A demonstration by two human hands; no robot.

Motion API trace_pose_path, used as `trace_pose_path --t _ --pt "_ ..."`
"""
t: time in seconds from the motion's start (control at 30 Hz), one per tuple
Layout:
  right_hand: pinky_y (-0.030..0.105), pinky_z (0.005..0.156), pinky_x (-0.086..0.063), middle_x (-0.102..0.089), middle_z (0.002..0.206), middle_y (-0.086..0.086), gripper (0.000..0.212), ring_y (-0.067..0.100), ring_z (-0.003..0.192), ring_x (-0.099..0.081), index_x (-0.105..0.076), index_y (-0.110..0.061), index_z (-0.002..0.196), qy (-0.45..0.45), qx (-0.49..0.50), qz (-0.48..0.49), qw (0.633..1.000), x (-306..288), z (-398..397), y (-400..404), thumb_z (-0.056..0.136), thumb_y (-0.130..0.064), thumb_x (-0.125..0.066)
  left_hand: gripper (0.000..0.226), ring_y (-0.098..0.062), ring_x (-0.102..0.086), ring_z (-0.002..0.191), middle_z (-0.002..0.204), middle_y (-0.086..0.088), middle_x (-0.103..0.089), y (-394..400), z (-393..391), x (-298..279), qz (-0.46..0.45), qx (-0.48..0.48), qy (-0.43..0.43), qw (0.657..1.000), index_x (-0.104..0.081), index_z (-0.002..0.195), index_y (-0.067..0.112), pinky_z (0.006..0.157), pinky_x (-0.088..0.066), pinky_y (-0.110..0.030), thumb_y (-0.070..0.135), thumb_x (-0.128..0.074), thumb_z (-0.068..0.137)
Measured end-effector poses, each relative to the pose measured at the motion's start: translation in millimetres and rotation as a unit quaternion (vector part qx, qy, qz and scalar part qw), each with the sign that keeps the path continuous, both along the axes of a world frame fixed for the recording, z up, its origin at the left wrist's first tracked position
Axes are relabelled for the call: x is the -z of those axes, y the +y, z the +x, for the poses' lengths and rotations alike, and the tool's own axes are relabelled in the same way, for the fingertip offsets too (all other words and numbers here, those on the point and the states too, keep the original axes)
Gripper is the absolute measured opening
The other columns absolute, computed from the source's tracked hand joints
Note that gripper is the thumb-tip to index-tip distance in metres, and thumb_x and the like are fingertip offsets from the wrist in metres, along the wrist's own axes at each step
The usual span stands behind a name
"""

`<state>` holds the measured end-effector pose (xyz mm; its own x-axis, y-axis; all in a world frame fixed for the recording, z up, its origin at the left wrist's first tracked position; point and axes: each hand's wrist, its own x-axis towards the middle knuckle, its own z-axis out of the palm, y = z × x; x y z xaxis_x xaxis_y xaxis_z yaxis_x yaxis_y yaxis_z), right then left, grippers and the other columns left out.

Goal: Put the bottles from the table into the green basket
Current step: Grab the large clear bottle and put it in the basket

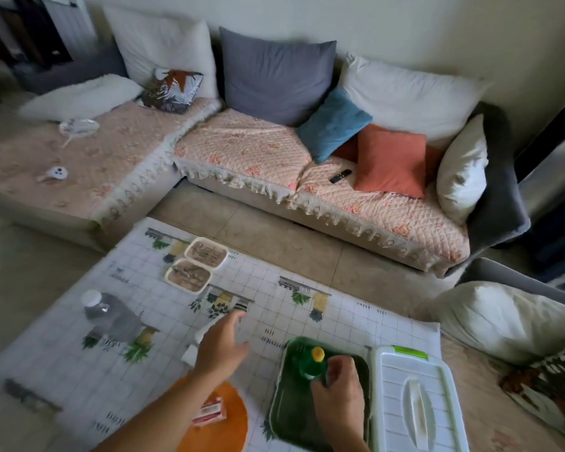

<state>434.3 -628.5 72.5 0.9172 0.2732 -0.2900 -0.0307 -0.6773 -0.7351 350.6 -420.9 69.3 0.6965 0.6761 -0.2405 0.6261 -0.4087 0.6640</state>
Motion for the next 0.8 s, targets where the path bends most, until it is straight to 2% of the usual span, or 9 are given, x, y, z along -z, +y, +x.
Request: trace_pose_path --t 0.07,0.13,0.23,0.3,0.37,0.47,0.63,0.73,0.8 --pt "0.018 0.066 -0.044 -0.053 0.092 -0.011 0.035 0.01 0.084 -0.056 -0.05 -0.024 0.1 0.006 -0.072 -0.02 0.997 -1.0 -8.6 13.9 0.075 -0.014 -0.073 0.064 -0.018 -0.06 0.107 0.129 0.0 -0.058 20.8 -23.3 -10.1 0.033 -0.013 -0.016 0.999 -0.044 0.134 0.026 0.072 -0.049 -0.02 0.02 -0.074 0.078" --pt "0.027 0.08 -0.052 -0.056 0.1 -0.009 0.043 0.012 0.092 -0.058 -0.047 -0.026 0.11 0.03 -0.123 -0.05 0.991 4.1 -21.7 28.3 0.075 -0.022 -0.073 0.075 -0.02 -0.055 0.119 0.137 0.0 -0.053 47.0 -49.2 -12.3 0.044 -0.033 -0.018 0.998 -0.037 0.138 0.027 0.084 -0.052 -0.03 0.025 -0.078 0.075" --pt "0.035 0.098 -0.046 -0.056 0.109 -0.007 0.059 0.014 0.105 -0.057 -0.043 -0.033 0.122 0.069 -0.189 -0.114 0.973 22.6 -41.7 47.9 0.072 -0.039 -0.072 0.092 -0.024 -0.033 0.141 0.156 -0.004 -0.03 91.9 -87.3 -8.0 0.061 -0.036 0.016 0.997 -0.024 0.146 0.027 0.105 -0.044 -0.046 0.029 -0.08 0.073" --pt "0.038 0.104 -0.045 -0.058 0.121 -0.011 0.077 0.011 0.113 -0.057 -0.028 -0.047 0.136 0.071 -0.243 -0.138 0.957 45.3 -51.7 57.8 0.07 -0.046 -0.069 0.1 -0.026 -0.018 0.147 0.161 -0.007 -0.012 120.3 -110.8 -4.4 0.062 -0.038 0.055 0.996 -0.016 0.149 0.027 0.111 -0.038 -0.049 0.028 -0.081 0.073" --pt "0.039 0.106 -0.044 -0.057 0.129 -0.006 0.082 0.014 0.118 -0.056 -0.015 -0.05 0.138 0.071 -0.274 -0.167 0.944 61.8 -59.7 67.6 0.075 -0.042 -0.066 0.107 -0.028 -0.015 0.147 0.162 -0.01 -0.009 146.1 -131.6 -1.7 0.069 -0.053 0.067 0.994 -0.012 0.15 0.025 0.111 -0.038 -0.049 0.027 -0.083 0.07" --pt "0.038 0.104 -0.046 -0.056 0.133 0.004 0.082 0.016 0.117 -0.058 -0.015 -0.033 0.145 0.046 -0.258 -0.176 0.949 85.5 -62.8 81.8 0.08 -0.032 -0.065 0.118 -0.032 -0.015 0.147 0.161 -0.014 -0.008 184.9 -154.8 2.8 0.086 -0.094 0.058 0.99 -0.008 0.151 0.022 0.112 -0.036 -0.052 0.032 -0.087 0.064" --pt "0.038 0.101 -0.046 -0.05 0.136 0.005 0.084 0.021 0.115 -0.059 -0.006 -0.029 0.147 -0.046 -0.205 -0.232 0.95 95.2 -71.7 106.0 0.083 -0.033 -0.061 0.127 -0.038 -0.007 0.147 0.159 -0.022 -0.005 238.5 -178.1 27.4 0.084 -0.21 0.041 0.973 -0.004 0.151 0.017 0.117 -0.022 -0.057 0.037 -0.09 0.06" --pt "0.033 0.099 -0.047 -0.056 0.12 -0.003 0.114 0.017 0.11 -0.06 0.007 -0.029 0.15 -0.1 -0.2 -0.262 0.939 93.7 -75.0 116.9 0.07 -0.049 -0.071 0.133 -0.034 -0.01 0.147 0.161 -0.016 -0.007 262.7 -185.1 52.4 0.016 -0.258 0.027 0.966 0.002 0.151 0.02 0.116 -0.023 -0.057 0.037 -0.091 0.057" --pt "0.031 0.098 -0.047 -0.057 0.117 -0.006 0.115 0.012 0.108 -0.059 0.011 -0.032 0.149 -0.114 -0.196 -0.297 0.928 96.7 -75.5 116.4 0.07 -0.049 -0.071 0.135 -0.036 -0.023 0.144 0.161 -0.012 -0.013 272.3 -181.9 67.4 -0.061 -0.283 0.0 0.957 0.001 0.151 0.024 0.11 -0.033 -0.057 0.032 -0.093 0.054"
